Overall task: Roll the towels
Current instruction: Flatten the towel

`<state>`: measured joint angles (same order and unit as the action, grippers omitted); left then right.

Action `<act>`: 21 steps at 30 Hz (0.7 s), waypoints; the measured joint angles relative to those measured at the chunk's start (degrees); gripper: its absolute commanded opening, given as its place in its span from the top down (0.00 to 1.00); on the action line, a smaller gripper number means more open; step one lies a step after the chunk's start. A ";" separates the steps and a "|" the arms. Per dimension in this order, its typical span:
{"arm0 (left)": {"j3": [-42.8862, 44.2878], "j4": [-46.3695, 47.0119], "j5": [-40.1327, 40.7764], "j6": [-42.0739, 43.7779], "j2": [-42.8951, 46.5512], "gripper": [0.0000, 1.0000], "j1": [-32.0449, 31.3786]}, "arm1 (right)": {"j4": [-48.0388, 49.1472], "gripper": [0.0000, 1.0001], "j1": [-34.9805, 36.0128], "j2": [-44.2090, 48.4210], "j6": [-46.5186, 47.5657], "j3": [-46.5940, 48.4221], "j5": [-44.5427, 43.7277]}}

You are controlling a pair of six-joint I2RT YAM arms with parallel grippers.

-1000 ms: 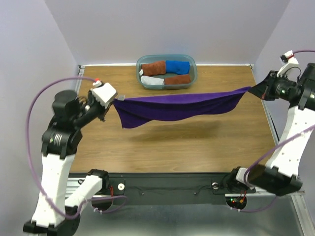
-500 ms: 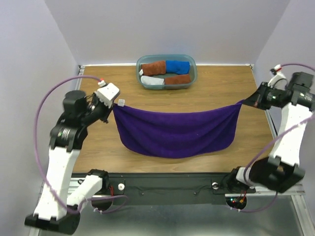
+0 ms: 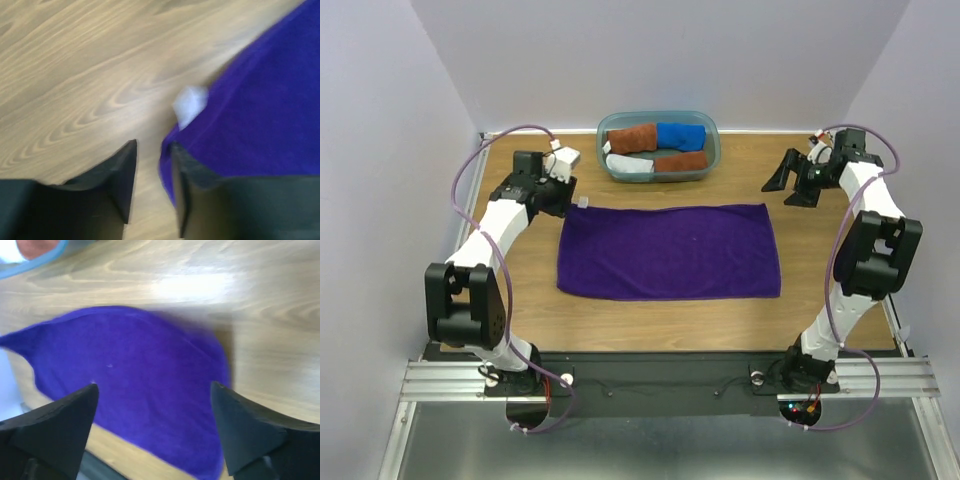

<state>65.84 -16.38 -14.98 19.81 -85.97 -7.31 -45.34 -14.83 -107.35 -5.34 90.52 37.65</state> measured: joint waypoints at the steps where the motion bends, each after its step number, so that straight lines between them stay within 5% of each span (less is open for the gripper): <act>1: 0.70 0.31 0.11 -0.17 -1.22 0.23 1.09 | 0.46 0.00 -0.11 -0.46 -0.09 0.26 -0.26; 5: 2.29 -0.46 -0.52 -0.31 -2.75 0.21 6.97 | -0.26 0.05 -0.37 0.79 4.17 -0.74 -3.28; 9: 2.25 -6.08 -3.17 4.94 0.04 0.28 11.56 | -4.13 0.34 -0.48 6.82 13.07 -5.55 -5.64; 16: -8.22 -23.63 -12.81 29.53 11.69 0.30 11.17 | -15.58 0.38 0.09 14.12 30.08 -15.13 -7.13; 21: -18.29 -30.01 -12.94 42.80 14.58 0.30 9.11 | -16.90 0.38 3.41 14.10 33.46 -24.30 -11.80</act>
<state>47.55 -46.39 -27.92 62.61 -71.40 1.80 -62.24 -11.42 -93.25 28.12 66.22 25.85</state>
